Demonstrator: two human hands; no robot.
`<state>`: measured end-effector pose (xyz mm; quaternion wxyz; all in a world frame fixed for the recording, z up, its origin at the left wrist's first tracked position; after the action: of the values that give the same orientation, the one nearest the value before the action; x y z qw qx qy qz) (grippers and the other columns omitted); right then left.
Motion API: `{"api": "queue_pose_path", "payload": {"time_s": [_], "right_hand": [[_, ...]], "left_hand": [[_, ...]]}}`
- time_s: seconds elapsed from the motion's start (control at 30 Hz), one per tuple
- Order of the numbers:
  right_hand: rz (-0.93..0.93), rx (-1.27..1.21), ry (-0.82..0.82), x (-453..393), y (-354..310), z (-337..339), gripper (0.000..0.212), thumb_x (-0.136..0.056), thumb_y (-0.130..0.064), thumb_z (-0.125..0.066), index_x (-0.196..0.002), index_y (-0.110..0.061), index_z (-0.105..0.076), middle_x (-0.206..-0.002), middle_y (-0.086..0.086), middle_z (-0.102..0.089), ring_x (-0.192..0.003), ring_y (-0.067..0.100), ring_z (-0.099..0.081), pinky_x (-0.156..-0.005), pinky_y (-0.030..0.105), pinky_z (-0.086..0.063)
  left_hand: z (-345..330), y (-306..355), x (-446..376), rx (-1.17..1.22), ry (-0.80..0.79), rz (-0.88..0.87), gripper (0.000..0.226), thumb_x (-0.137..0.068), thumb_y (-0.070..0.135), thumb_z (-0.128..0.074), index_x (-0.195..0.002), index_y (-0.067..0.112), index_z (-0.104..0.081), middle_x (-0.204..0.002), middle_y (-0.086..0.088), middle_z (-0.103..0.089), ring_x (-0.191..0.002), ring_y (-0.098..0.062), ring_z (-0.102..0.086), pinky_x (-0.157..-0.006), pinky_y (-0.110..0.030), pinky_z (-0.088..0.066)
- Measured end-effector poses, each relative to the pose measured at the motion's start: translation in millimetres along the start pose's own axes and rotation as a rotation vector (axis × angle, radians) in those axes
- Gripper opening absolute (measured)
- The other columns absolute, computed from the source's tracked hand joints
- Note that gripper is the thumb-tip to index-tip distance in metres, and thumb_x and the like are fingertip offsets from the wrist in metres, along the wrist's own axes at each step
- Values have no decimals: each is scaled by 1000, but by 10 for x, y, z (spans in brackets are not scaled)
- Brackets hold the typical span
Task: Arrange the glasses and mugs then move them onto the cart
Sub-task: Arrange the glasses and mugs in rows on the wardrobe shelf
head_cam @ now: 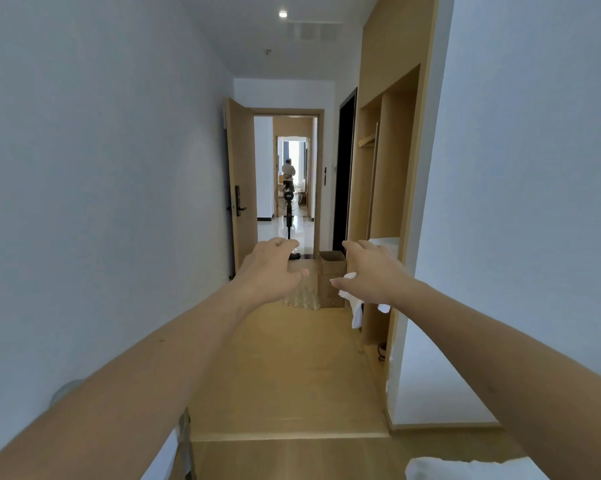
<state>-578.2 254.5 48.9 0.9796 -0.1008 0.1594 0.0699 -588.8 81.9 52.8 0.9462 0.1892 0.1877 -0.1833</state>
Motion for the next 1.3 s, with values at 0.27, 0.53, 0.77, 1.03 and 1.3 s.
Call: {"api": "queue_pose_path", "payload": {"time_s": [0.27, 0.53, 0.77, 1.03, 1.3], "right_hand": [[-63, 27, -52, -961, -102, -517, 82, -88, -56, -64, -155, -28, -26, -158, 7, -34, -143, 34, -32, -109, 51, -39], [-75, 30, -96, -1725, 1, -979, 85, -87, -56, -65, -156, -26, -26, -157, 7, -35, -142, 35, -33, -111, 49, -36], [-39, -4, -99, -2543, 275, -1291, 87, -87, -55, -65, -157, -26, -23, -160, 8, -31, -145, 35, -29, -111, 50, -39], [9, -13, -91, -3626, 822, -1347, 82, -91, -49, -64, -158, -25, -22, -159, 10, -31, -145, 37, -27, -111, 50, -36], [30, -27, -104, -4537, 1418, -1511, 80, -91, -50, -64, -156, -25, -24, -158, 9, -32, -144, 35, -29, -112, 48, -36]], "left_hand": [[-266, -782, -835, 32, -56, -29, 65, -97, 46, -59, -154, 22, -38, -155, 0, -41, -145, -23, -32, -115, -45, -36], [-610, -1178, -1513, 12, -58, -47, 64, -97, 47, -58, -153, 22, -38, -156, -1, -40, -145, -25, -30, -115, -47, -35], [-1005, -1455, -2242, -22, -66, -26, 64, -96, 48, -59, -151, 20, -41, -154, -3, -42, -143, -26, -34, -114, -48, -37], [-1344, -1572, -3364, -62, -36, 33, 65, -97, 47, -59, -152, 19, -39, -153, -4, -42, -141, -28, -35, -111, -48, -39], [-1795, -1560, -4421, -107, -14, 15, 66, -96, 48, -60, -152, 20, -39, -154, -5, -41, -142, -29, -35, -111, -49, -40]]}}
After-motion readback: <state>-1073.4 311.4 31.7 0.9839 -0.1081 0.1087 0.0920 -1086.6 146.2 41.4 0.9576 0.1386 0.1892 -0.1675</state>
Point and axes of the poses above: each hand's wrist, its own x-axis away from the middle knuckle, its own z-axis out of the back of the hand, y = z × x, the point moved 10 cm from there along -x, towards the middle knuckle
